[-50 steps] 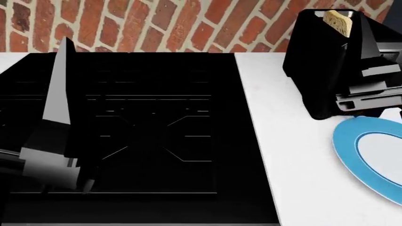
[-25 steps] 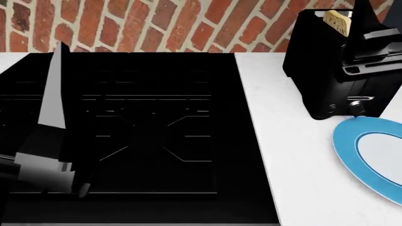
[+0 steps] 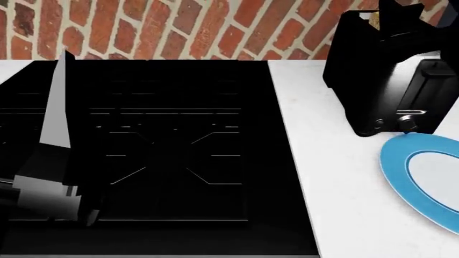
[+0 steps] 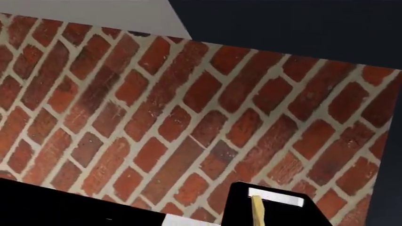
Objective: Place the toasted item on a plate.
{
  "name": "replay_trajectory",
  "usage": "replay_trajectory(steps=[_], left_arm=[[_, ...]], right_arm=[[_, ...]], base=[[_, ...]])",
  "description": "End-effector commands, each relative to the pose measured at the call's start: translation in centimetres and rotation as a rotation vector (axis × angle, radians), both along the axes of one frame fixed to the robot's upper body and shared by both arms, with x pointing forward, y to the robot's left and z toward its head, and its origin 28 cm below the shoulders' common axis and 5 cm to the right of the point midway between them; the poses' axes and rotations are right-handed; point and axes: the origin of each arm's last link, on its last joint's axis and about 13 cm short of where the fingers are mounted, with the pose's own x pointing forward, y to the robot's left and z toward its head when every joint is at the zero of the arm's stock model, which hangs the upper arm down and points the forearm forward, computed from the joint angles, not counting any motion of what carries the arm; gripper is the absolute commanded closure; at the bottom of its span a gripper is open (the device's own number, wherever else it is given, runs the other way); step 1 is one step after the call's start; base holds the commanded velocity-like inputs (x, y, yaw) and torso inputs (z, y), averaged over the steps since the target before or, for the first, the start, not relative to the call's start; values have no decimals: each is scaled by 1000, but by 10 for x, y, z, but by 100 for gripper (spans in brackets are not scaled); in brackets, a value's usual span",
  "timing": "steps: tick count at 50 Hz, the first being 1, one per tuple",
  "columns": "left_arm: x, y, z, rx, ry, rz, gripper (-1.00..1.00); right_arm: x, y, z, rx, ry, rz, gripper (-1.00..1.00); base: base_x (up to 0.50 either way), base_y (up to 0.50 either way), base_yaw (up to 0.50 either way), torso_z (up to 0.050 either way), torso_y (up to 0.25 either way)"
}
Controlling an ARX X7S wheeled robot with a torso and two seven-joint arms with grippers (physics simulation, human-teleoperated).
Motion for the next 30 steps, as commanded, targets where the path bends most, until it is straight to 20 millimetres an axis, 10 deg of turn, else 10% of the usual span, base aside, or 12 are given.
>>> replay_trajectory(steps=[1, 30], left_arm=[[1, 1, -3, -2, 6, 2, -100], [0, 0, -3, -8, 19, 1, -100]], right_arm=[[11, -10, 9, 24, 103, -7, -100], [33, -31, 30, 31, 231, -112, -100]], base=[[0, 0, 0, 0, 0], [0, 0, 0, 0, 0]])
